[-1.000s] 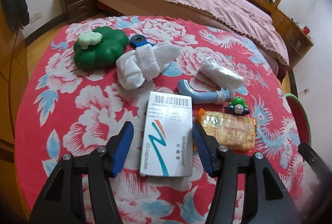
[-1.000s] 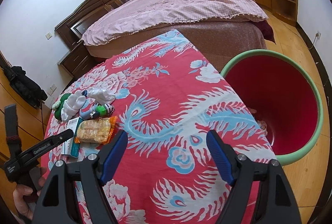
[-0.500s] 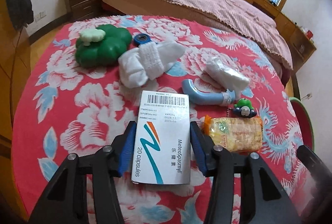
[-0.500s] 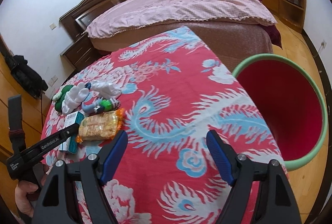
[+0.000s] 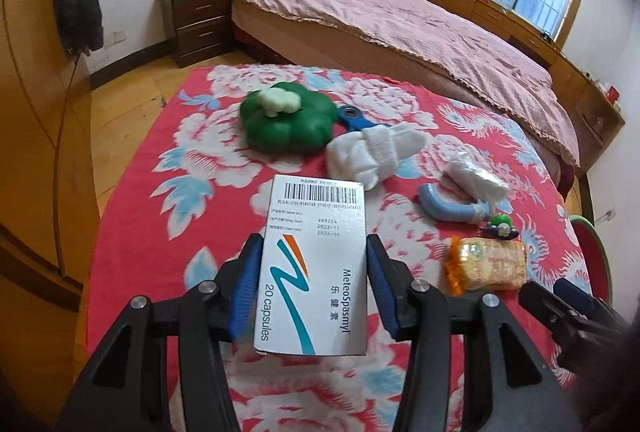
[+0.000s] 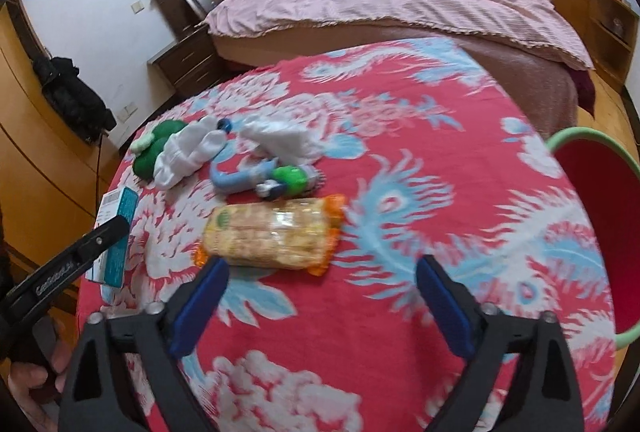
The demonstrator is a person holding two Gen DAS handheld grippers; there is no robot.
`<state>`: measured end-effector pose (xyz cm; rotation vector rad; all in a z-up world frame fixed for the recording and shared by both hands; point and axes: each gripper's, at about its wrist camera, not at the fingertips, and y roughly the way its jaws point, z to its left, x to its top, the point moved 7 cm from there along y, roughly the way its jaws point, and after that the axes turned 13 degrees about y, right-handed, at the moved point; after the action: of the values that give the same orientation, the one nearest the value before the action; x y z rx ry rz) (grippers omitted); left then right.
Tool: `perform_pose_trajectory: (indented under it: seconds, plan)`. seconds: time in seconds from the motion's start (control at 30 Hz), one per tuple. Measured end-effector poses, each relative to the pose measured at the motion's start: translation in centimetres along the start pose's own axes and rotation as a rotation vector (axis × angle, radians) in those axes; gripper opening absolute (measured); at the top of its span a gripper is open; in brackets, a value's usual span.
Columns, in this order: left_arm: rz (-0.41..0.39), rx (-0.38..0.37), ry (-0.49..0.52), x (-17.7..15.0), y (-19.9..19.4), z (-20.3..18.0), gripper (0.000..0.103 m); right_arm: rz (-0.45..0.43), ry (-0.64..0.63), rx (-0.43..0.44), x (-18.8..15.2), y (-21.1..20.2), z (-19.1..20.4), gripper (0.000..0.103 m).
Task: Collect trash
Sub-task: 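Grasp the rice cracker snack bag with the right tool while the left tool holds the box, then drop the snack bag into the red bin with the right tool while the left tool carries the box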
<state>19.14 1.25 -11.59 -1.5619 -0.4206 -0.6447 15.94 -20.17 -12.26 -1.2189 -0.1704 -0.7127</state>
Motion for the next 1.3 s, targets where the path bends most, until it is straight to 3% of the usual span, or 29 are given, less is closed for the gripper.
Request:
perform_pose_trajectory:
  seconds: [0.37,0.67,0.73,0.83,0.97,1.3]
  plan:
    - [0.023,-0.014,-0.057,-1.7,0.8,1.9,0.051,-0.003,-0.046,-0.072,-0.3,3.3,3.5,0.103]
    - [0.035,-0.028,-0.09,-2.4,1.3,2.7,0.051,0.001,-0.081,-0.129,-0.5,4.3,4.1,0.103]
    - [0.041,-0.031,-0.094,-2.5,1.4,2.7,0.051,-0.008,-0.083,-0.137,-0.6,4.3,4.1,0.1]
    - [0.036,-0.034,-0.099,-2.6,1.2,2.7,0.051,-0.022,-0.089,-0.145,-0.6,3.9,4.2,0.083]
    - [0.028,-0.037,-0.09,-2.7,0.7,2.3,0.051,-0.015,-0.063,-0.123,-0.6,3.3,3.7,0.075]
    - [0.004,-0.055,-0.054,-2.2,-0.8,0.6,0.051,-0.057,-0.033,-0.105,-1.0,-0.4,1.4,0.073]
